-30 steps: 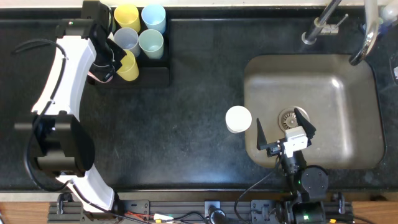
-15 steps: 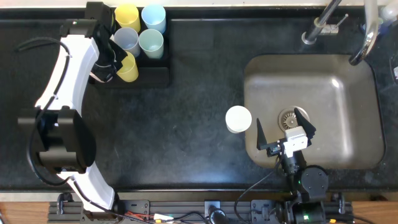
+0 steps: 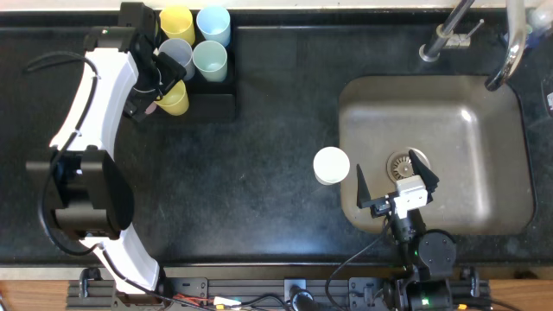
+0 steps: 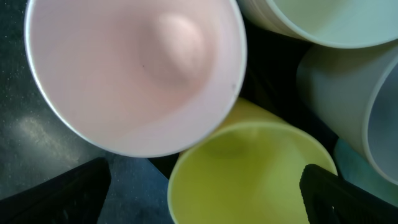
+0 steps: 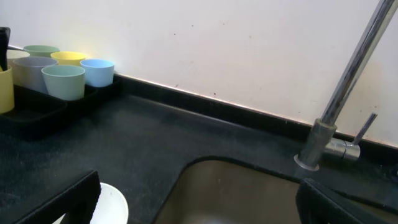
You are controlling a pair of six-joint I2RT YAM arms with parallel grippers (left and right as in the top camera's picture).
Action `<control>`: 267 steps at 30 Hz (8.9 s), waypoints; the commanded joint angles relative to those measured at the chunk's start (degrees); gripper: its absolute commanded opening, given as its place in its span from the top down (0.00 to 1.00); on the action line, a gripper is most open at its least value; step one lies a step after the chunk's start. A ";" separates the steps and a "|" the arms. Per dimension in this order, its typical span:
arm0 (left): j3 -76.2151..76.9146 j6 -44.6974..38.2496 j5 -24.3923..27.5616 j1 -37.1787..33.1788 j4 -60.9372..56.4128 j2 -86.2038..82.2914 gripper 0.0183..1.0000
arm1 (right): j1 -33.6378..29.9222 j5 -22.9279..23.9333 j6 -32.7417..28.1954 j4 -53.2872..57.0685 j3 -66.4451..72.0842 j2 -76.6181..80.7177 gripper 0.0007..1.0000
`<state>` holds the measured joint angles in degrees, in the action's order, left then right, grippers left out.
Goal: Store Cups
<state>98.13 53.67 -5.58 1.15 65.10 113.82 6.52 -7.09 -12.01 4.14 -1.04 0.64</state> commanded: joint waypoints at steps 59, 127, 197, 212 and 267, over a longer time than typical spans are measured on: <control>-95.14 -57.09 4.04 5.18 -54.64 -113.70 0.00 | 0.31 0.11 0.44 -0.26 0.72 -0.44 0.00; -95.14 -57.09 4.04 5.18 -54.66 -113.70 0.00 | 11.06 1.55 -13.40 74.64 -80.37 83.03 0.00; -95.14 -57.09 4.04 5.18 -54.64 -113.70 0.00 | 26.34 -3.80 3.30 76.17 -143.95 115.14 0.96; -95.14 -57.09 4.04 5.18 -54.66 -113.70 0.00 | 30.34 5.62 0.98 73.66 -150.79 131.47 0.96; -95.14 -57.09 4.04 5.18 -54.66 -113.70 0.00 | 32.94 5.77 -4.33 75.12 -149.87 146.18 0.96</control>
<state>3.01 -2.13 -2.09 6.70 10.17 0.62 39.11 -1.28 -15.51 79.29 -150.52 146.56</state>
